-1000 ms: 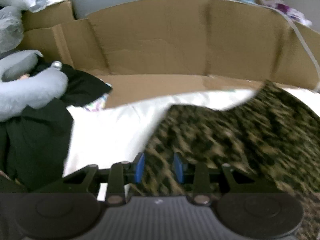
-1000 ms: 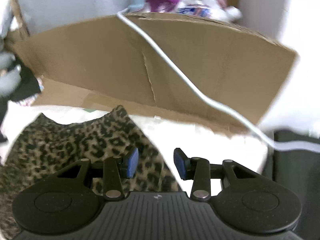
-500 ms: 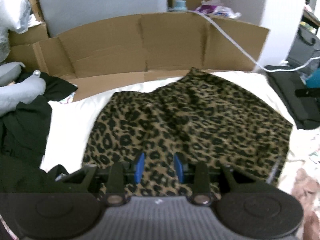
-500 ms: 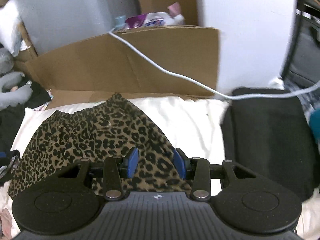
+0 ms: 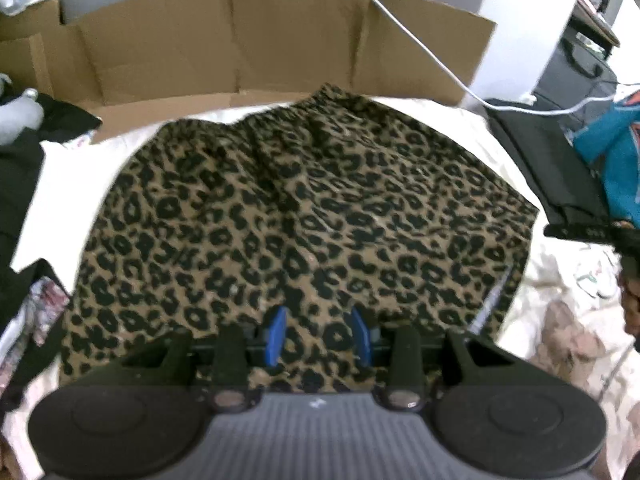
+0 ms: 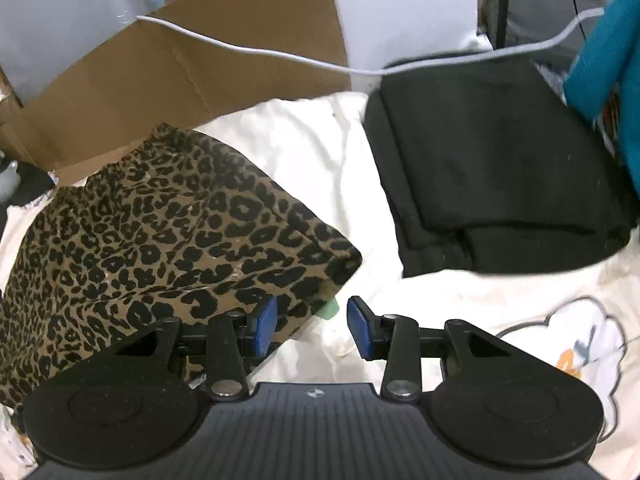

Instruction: Fold clothes

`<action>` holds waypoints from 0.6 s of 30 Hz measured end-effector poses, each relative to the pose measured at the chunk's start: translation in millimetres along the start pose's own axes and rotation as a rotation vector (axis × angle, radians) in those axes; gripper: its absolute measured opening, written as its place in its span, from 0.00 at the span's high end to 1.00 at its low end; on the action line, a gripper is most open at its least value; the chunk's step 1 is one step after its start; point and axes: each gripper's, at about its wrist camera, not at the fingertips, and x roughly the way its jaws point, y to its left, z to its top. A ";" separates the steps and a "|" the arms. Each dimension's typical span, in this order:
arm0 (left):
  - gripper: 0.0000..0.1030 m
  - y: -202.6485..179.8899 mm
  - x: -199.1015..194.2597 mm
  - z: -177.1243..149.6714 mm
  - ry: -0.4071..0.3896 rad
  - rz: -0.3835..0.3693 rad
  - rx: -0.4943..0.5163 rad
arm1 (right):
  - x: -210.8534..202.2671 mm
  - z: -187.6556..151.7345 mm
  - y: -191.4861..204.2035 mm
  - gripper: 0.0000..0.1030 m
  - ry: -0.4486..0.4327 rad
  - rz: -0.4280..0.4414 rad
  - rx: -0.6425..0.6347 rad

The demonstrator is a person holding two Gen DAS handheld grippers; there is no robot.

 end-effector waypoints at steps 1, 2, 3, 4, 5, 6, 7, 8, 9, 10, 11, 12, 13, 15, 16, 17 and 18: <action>0.62 -4.9 0.3 -1.7 -0.003 -0.018 0.013 | 2.8 0.4 -1.7 0.55 -0.004 0.004 0.007; 0.62 -9.8 0.5 -3.5 -0.007 -0.036 0.026 | 4.9 0.8 -3.4 0.55 -0.009 0.004 0.015; 0.62 -14.8 0.8 -5.2 -0.010 -0.054 0.039 | 6.8 1.1 -5.0 0.55 -0.013 0.004 0.025; 0.62 -21.1 1.3 -7.2 -0.011 -0.070 0.057 | 8.9 1.9 -6.1 0.56 -0.016 0.009 0.033; 0.62 -27.8 1.8 -9.1 -0.011 -0.085 0.076 | 11.3 2.8 -6.8 0.56 -0.018 0.017 0.040; 0.62 -34.4 2.6 -10.8 -0.009 -0.097 0.094 | 13.6 3.8 -7.5 0.56 -0.019 0.025 0.047; 0.62 -40.0 3.5 -12.7 -0.008 -0.106 0.111 | 16.1 5.1 -7.6 0.56 -0.018 0.029 0.050; 0.62 -44.5 4.9 -14.4 -0.008 -0.113 0.125 | 18.6 6.5 -7.4 0.56 -0.016 0.031 0.051; 0.62 -48.8 6.3 -16.0 -0.007 -0.120 0.140 | 21.5 7.6 -7.7 0.56 -0.012 0.037 0.055; 0.62 -53.1 7.7 -17.7 -0.007 -0.127 0.154 | 24.5 8.5 -8.4 0.56 -0.007 0.044 0.061; 0.62 -56.0 10.7 -19.8 -0.005 -0.130 0.169 | 27.4 9.1 -9.2 0.56 -0.003 0.050 0.067; 0.62 -58.6 13.9 -21.9 -0.003 -0.133 0.185 | 30.1 9.6 -10.0 0.56 0.001 0.056 0.074; 0.62 -60.3 17.8 -23.0 0.004 -0.124 0.194 | 32.6 9.9 -11.1 0.57 0.005 0.057 0.080; 0.63 -61.1 25.3 -26.5 0.026 -0.117 0.193 | 37.0 10.0 -13.8 0.64 0.013 0.054 0.095; 0.64 -61.1 27.6 -28.7 0.035 -0.126 0.189 | 38.3 10.2 -15.8 0.70 0.017 0.055 0.108; 0.67 -61.5 28.7 -30.6 0.038 -0.130 0.194 | 39.3 10.4 -18.1 0.76 0.020 0.058 0.120; 0.72 -62.0 29.5 -32.5 0.041 -0.134 0.201 | 39.6 10.7 -20.5 0.81 0.021 0.061 0.131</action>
